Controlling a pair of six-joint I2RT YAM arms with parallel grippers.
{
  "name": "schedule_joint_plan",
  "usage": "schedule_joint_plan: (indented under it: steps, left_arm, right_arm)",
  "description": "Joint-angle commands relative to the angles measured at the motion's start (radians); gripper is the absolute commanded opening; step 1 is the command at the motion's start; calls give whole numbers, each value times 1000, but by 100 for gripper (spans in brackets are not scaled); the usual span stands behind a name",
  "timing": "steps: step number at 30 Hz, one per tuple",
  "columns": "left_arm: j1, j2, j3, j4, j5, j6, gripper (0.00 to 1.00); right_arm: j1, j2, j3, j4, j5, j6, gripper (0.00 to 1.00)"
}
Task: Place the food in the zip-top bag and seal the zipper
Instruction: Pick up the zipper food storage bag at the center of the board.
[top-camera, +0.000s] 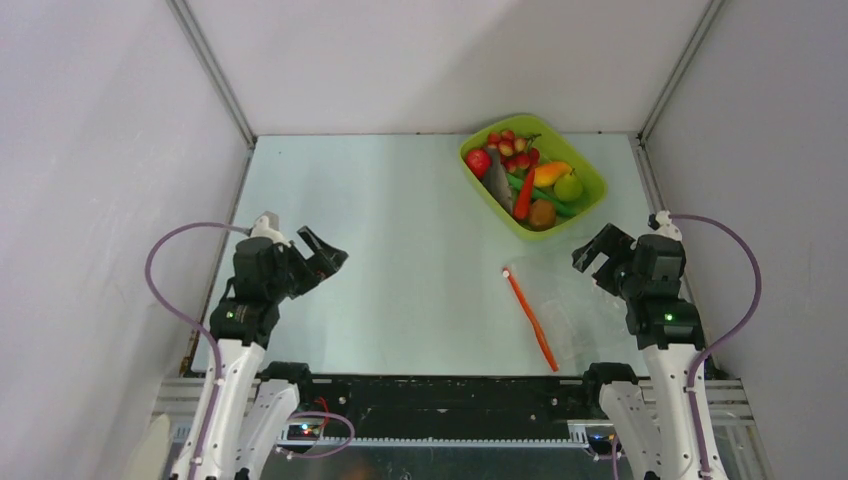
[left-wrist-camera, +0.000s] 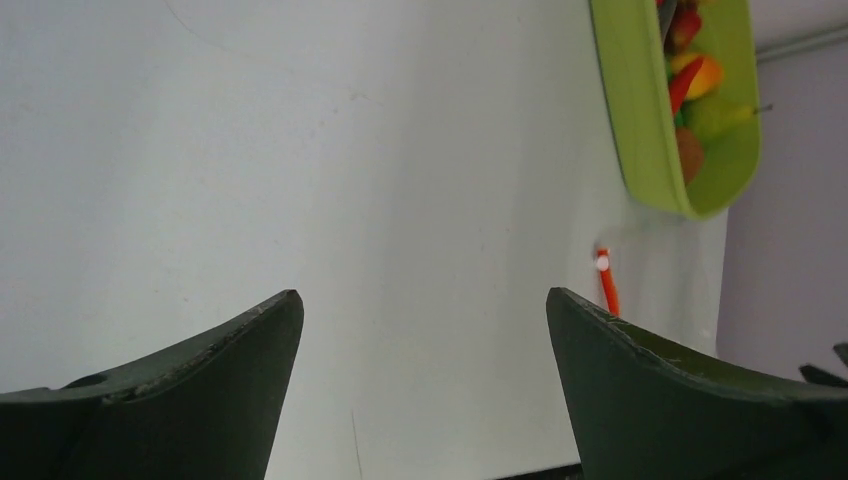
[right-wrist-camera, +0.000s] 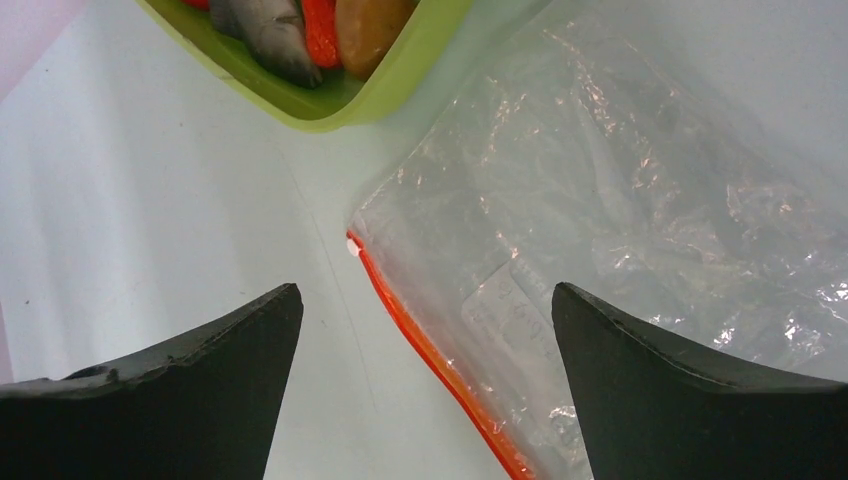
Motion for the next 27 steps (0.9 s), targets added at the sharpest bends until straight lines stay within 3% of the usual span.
schedule_joint_plan:
  steps: [1,7,9,11,13,14,17,21,27]
  left_arm:
    - [-65,48,-12,62,64,-7,98]
    - [-189,84,-20,101,11,-22,98]
    - [-222,97,-29,123,4,-26,98]
    - [-251,117,-36,134,-9,-29,98]
    - [-277,149,-40,138,-11,-25,98]
    - [-282,155,-40,135,-10,-23,98]
    - [-303,172,-37,127,-12,-6,98]
    - [-311,161,-40,129,-21,-2,98]
    - [-313,143,-46,116,-45,-2,98]
  right_arm:
    - [-5,13,29,28,-67,-27,100]
    - [-4,72,7,2,-282,-94,100]
    - [47,111,7,-15,-315,-101,100]
    - [191,152,7,-39,-206,-94,100]
    - [421,199,8,-67,-43,-68,100]
    - [477,218,12,-79,86,-52,100]
    - [671,345,38,-147,280,7,100]
    - [756,538,99,-195,337,21,100]
    - [940,817,267,-410,607,164,100]
